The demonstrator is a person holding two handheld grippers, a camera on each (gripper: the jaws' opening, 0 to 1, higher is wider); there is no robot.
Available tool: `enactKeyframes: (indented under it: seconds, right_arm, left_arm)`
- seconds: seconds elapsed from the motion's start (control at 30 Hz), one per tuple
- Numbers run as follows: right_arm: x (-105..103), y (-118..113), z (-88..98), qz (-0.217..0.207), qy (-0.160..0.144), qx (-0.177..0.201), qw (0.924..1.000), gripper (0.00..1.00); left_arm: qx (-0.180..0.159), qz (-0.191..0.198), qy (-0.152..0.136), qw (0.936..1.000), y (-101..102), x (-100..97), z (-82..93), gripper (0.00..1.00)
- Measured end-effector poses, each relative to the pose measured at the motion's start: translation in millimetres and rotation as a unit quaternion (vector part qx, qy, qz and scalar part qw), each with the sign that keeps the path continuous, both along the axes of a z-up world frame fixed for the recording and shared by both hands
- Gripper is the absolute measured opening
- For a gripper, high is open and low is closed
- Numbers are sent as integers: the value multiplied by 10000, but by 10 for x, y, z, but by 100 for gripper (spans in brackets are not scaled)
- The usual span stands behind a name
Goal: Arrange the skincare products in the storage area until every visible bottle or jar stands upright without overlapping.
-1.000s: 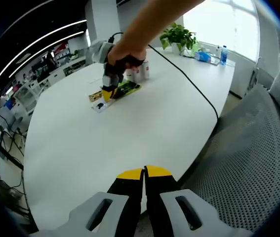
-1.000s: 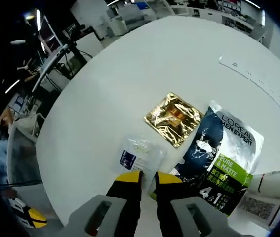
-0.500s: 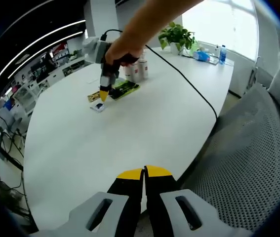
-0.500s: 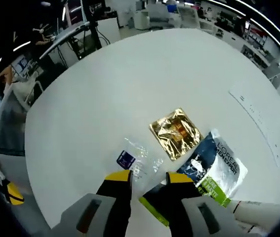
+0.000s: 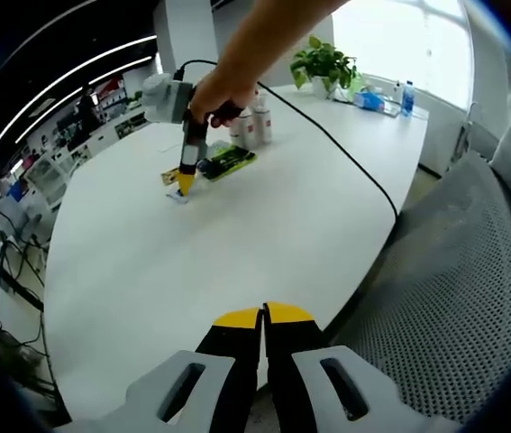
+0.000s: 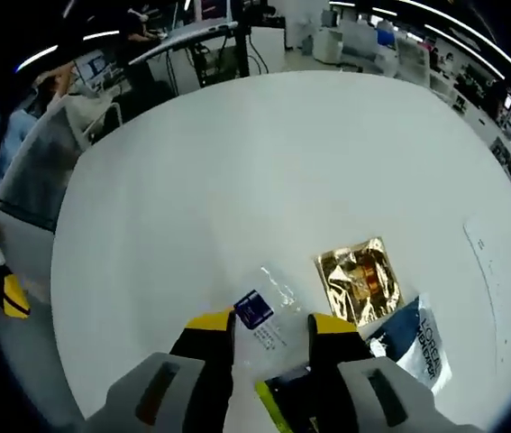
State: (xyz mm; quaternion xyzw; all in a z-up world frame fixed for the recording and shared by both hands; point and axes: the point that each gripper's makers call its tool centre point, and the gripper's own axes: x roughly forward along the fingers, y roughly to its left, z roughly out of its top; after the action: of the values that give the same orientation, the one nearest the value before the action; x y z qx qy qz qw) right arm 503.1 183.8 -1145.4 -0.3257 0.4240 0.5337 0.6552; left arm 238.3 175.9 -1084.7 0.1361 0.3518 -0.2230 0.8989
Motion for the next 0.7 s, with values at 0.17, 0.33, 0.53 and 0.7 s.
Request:
enactKeyframes:
  seconds: [0.17,0.33,0.53,0.7]
  right_arm:
    - [10,-15,7,-651,64,-61,9978,24]
    - [43,-28,10,-1557,128,-84,9877,21]
    - [54,-39,14,-1910,81,-141,9815,19]
    - [65,-37,15,-2074,41,-131,9782,19]
  left_arm:
    - [3,14,2,10000,6,2,-1,0]
    - [25,4,10,10000,7,1,-9,0]
    - [41,9,11,10000,12,-1,-7,0]
    - [42,15,9,10000,14,1,-7,0]
